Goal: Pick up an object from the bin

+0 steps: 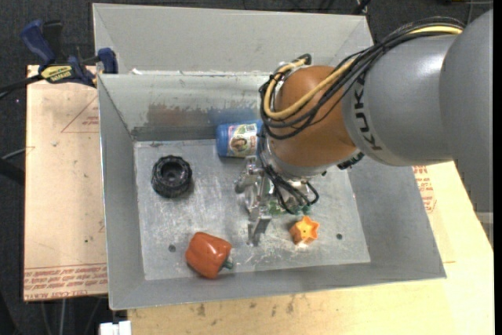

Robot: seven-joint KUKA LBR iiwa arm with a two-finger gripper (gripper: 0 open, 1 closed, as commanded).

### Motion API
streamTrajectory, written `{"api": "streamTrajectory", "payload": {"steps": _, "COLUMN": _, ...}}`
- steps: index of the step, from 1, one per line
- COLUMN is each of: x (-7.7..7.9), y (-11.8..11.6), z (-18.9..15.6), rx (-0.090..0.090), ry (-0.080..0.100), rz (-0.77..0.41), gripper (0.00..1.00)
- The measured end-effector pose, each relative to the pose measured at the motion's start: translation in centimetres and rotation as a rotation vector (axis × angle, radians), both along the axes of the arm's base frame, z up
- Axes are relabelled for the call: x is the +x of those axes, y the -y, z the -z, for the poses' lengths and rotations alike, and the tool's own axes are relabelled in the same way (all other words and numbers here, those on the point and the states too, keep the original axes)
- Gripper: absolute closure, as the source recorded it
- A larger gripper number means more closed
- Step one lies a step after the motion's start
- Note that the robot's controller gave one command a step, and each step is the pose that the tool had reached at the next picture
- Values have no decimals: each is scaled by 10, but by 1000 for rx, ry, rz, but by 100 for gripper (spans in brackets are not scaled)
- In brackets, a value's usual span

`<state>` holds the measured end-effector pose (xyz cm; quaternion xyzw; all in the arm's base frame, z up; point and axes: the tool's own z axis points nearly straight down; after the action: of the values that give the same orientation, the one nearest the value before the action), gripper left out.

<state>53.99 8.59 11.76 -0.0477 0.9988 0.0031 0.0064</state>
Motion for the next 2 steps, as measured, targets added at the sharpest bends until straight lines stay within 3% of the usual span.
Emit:
{"api": "streamTrajectory", "payload": {"steps": 1, "x": 18, "y": 20, "z": 1, "rx": -6, "ry": -15, "rz": -17, "gripper": 0}}
{"api": "streamTrajectory", "payload": {"steps": 2, "x": 43, "y": 55, "z": 15, "rx": -6, "ry": -7, "rz": -45, "gripper": 0}}
